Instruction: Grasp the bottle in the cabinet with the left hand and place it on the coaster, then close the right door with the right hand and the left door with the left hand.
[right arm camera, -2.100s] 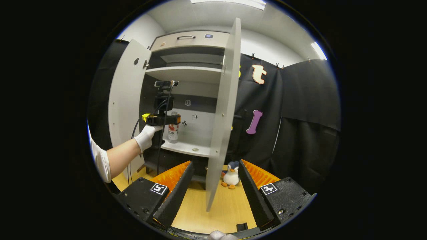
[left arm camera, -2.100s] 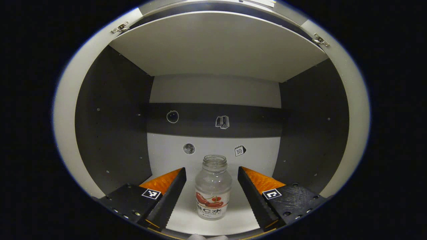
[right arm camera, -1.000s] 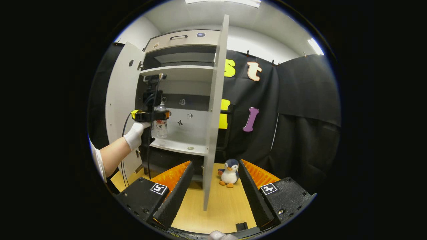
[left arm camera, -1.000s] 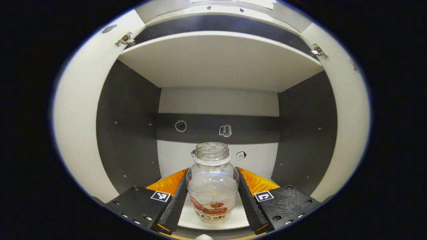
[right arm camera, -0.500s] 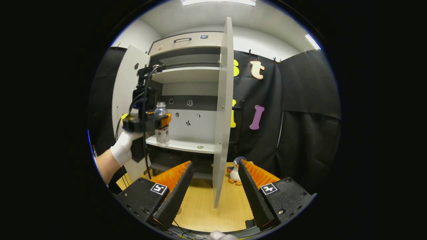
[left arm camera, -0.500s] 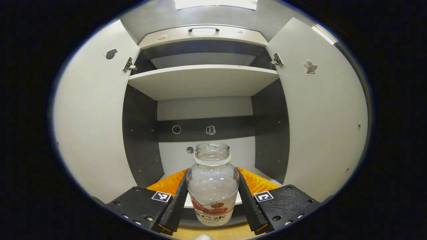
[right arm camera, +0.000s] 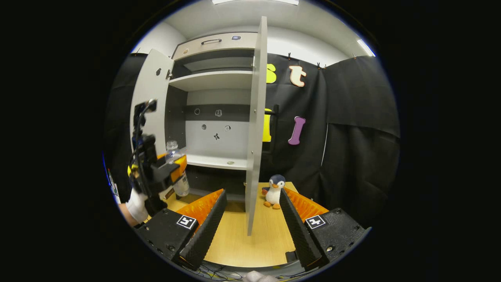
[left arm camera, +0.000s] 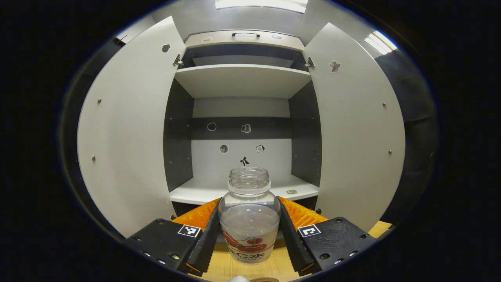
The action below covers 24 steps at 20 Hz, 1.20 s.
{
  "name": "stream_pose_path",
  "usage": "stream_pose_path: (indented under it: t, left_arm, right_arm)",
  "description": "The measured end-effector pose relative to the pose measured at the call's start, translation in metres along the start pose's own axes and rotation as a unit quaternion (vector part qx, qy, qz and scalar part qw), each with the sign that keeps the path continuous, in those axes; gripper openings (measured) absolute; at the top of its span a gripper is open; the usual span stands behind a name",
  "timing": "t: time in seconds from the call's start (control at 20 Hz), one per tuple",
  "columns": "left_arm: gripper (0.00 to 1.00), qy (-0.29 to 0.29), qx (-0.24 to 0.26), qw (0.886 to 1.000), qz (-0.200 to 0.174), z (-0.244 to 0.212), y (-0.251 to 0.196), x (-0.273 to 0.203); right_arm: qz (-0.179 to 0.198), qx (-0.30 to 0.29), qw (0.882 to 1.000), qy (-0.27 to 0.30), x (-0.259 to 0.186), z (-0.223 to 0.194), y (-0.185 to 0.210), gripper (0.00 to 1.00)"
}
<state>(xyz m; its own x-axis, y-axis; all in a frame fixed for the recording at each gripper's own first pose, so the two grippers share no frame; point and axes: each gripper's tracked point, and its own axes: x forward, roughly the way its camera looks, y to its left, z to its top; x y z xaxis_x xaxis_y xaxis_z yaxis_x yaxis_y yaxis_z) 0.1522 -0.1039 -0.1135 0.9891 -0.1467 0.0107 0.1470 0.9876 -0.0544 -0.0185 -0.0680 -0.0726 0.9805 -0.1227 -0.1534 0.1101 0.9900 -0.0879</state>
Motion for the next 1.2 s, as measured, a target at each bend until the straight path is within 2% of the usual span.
stream_pose_path:
  t: [0.2,0.55,0.8,0.85,0.9,0.95,1.0,1.2]
  left_arm:
    - [0.75,0.032,0.015,0.999,-0.002,-0.061,-0.002,-0.016]
    - [0.76,0.064,-0.021,0.997,-0.033,-0.146,-0.024,-0.037]
    - [0.76,0.069,-0.019,0.997,-0.039,-0.181,-0.036,-0.052]
    - [0.79,0.068,-0.015,0.997,-0.041,-0.187,-0.037,-0.053]
    - [0.76,0.069,-0.016,0.997,-0.044,-0.195,-0.040,-0.055]
    - [0.80,0.069,-0.021,0.996,-0.049,-0.200,-0.043,-0.056]
    - [0.76,0.068,-0.023,0.996,-0.051,-0.204,-0.046,-0.057]
    - [0.75,0.078,-0.017,0.996,-0.045,-0.222,-0.043,-0.055]
  right_arm:
    - [-0.012,-0.005,1.000,0.021,0.002,-0.015,-0.009,0.84]
    - [-0.027,-0.018,0.998,0.048,0.004,-0.033,-0.021,0.84]
    - [-0.039,-0.013,0.997,0.068,0.009,-0.054,-0.030,0.84]
    - [-0.038,-0.013,0.996,0.080,0.010,-0.061,-0.031,0.84]
    - [-0.036,-0.014,0.995,0.089,0.012,-0.068,-0.031,0.84]
    - [-0.035,-0.015,0.995,0.096,0.013,-0.073,-0.030,0.83]
    - [-0.035,-0.018,0.994,0.103,0.014,-0.077,-0.030,0.83]
    - [-0.034,-0.027,0.992,0.117,0.020,-0.083,-0.027,0.84]
